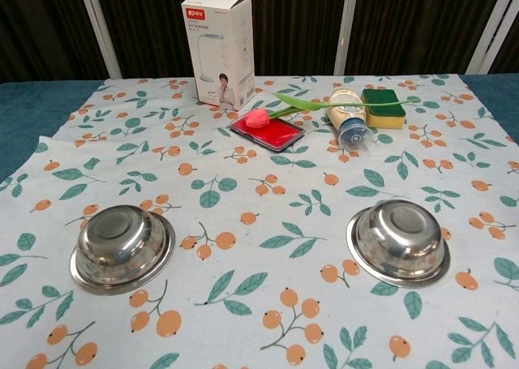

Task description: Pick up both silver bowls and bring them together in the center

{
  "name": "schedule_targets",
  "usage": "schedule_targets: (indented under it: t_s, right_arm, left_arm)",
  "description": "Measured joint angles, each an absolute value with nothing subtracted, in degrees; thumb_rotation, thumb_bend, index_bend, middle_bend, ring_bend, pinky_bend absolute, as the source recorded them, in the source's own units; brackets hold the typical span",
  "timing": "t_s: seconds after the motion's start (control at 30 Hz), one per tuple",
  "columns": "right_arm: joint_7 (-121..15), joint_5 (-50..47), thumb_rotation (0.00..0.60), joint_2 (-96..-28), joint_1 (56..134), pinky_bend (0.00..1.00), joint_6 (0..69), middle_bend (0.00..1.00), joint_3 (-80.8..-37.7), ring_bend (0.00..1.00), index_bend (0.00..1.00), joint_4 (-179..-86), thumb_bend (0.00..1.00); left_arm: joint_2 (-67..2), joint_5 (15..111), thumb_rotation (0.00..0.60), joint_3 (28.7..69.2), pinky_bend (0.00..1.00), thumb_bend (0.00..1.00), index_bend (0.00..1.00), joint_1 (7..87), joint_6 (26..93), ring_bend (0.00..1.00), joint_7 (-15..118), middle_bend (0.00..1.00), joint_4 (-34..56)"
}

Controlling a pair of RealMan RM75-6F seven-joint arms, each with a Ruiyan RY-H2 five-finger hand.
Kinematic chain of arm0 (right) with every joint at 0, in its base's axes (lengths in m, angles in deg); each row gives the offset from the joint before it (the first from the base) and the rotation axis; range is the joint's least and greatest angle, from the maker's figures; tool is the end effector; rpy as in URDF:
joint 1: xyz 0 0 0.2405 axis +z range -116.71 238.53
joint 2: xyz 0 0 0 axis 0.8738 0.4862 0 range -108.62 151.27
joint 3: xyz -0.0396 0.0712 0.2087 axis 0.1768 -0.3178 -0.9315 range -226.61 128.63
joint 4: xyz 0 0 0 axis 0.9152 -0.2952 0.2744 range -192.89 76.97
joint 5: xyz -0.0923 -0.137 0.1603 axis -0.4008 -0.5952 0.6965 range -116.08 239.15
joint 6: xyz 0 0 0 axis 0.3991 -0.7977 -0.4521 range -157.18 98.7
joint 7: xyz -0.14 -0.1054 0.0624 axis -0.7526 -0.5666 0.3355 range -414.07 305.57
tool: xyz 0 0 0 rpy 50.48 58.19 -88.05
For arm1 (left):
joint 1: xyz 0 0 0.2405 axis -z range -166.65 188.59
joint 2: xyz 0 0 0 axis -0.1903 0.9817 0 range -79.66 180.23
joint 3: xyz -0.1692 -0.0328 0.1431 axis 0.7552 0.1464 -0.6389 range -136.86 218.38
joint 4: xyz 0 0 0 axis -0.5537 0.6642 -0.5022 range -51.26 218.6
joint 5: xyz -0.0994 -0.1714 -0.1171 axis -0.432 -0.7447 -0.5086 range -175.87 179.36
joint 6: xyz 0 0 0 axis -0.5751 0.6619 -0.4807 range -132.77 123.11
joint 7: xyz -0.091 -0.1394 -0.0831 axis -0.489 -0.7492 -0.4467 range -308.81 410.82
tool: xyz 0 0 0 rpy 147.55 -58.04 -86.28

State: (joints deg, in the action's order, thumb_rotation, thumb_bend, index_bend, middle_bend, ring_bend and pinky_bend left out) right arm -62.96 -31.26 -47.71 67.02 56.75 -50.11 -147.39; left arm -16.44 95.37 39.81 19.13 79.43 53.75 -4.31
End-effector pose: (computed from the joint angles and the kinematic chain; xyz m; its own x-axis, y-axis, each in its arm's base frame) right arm -0.2669 -0.2198 0.0946 0.5078 0.0119 0.8614 -0.8512 -0.1470 0.5038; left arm -0.2740 0.2217 0.0963 0.4841 0.0448 0.8739 0.8624 -0.1936 -0.4678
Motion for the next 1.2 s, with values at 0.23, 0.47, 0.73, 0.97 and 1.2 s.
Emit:
schedule_targets:
  t_s: [0.23, 0.47, 0.73, 0.97, 1.2]
  right_arm:
    - [-62.7, -31.1, 0.6, -47.4, 67.2, 0.0, 56.0, 0.0, -50.0, 0.0, 0.0, -147.7, 0.35]
    - [-61.4, -30.5, 0.6, -46.3, 67.2, 0.0, 55.3, 0.0, -49.9, 0.0, 0.0, -148.5, 0.35]
    - [-59.7, -30.5, 0.6, -45.4, 67.4, 0.0, 55.0, 0.0, -49.8, 0.0, 0.0, -148.8, 0.35]
    - [-58.6, -29.8, 0.6, -45.0, 67.4, 0.0, 54.6, 0.0, -50.0, 0.0, 0.0, -148.4, 0.35]
    - [-57.5, -29.5, 0.6, -44.5, 66.8, 0.0, 55.6, 0.0, -50.2, 0.0, 0.0, -148.3, 0.35]
  left_arm:
    - [-16.8, 95.9, 0.6, 39.6, 0.02, 0.09, 0.0, 19.8, 78.6, 0.0, 54.0, 0.0, -4.7]
    - [-17.8, 97.4, 0.6, 39.7, 0.02, 0.09, 0.0, 23.1, 74.0, 0.0, 55.7, 0.0, -6.9]
    - [-20.2, 96.8, 0.6, 40.8, 0.02, 0.09, 0.0, 29.9, 62.1, 0.0, 65.2, 0.0, -13.7]
    - [-23.4, 92.8, 0.6, 41.3, 0.02, 0.09, 0.0, 34.3, 53.5, 0.0, 74.3, 0.0, -18.2]
    - [-26.0, 87.0, 0.6, 41.7, 0.02, 0.09, 0.0, 35.9, 50.4, 0.0, 81.1, 0.0, -18.4]
